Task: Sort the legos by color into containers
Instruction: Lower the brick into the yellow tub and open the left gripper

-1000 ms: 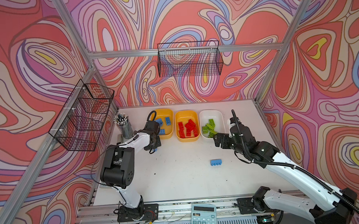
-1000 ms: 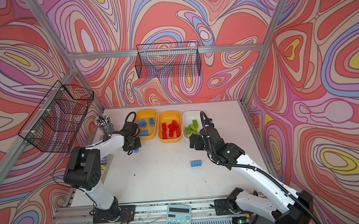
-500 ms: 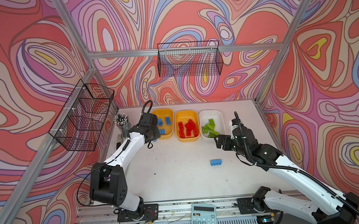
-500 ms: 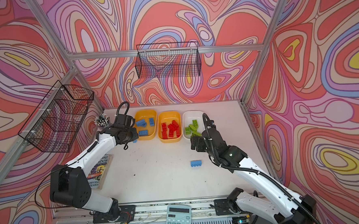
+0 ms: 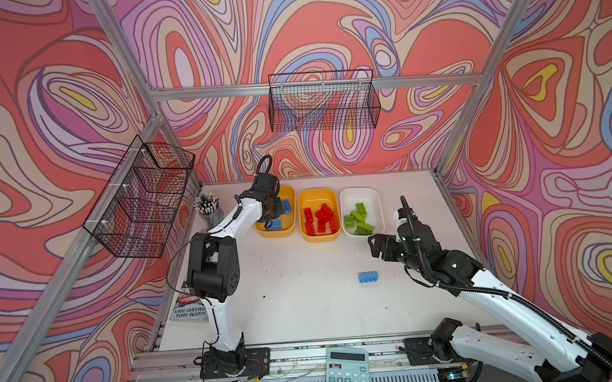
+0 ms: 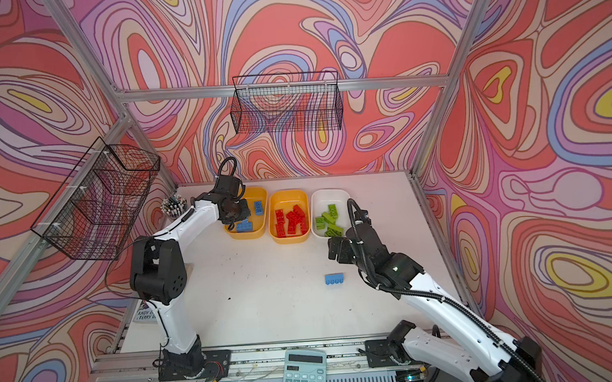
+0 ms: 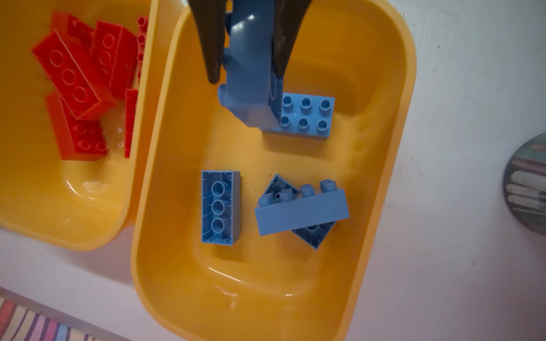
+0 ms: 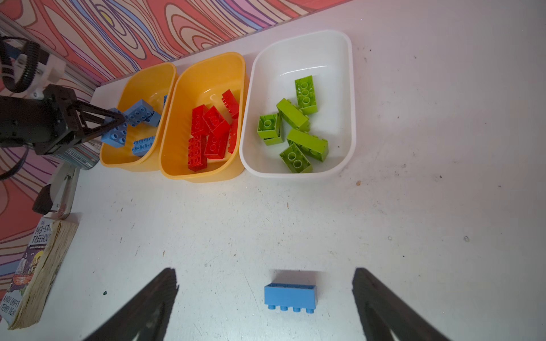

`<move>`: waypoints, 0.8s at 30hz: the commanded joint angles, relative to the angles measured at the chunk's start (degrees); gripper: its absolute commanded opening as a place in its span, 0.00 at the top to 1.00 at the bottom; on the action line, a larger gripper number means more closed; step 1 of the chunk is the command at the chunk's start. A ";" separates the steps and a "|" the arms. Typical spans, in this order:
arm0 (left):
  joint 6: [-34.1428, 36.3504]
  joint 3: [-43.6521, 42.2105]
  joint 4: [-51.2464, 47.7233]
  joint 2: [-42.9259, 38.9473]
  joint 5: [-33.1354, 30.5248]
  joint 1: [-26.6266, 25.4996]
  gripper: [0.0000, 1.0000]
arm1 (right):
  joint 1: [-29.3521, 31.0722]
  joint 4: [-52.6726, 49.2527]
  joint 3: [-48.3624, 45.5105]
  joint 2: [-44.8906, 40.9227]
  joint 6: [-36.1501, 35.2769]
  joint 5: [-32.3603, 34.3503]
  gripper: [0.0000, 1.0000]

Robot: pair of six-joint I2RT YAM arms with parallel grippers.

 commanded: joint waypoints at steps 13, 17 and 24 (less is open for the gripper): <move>1.89 -2.28 2.02 -4.54 1.80 -1.54 0.17 | 0.09 1.05 -3.68 8.36 2.92 0.20 0.02; 0.83 -12.28 4.99 -13.42 0.21 -4.24 0.12 | 0.18 1.78 -4.68 10.32 3.37 -0.83 0.02; 1.62 -32.75 11.42 -30.36 -1.81 -12.89 0.00 | 0.24 2.52 -6.83 11.34 4.05 -1.35 0.02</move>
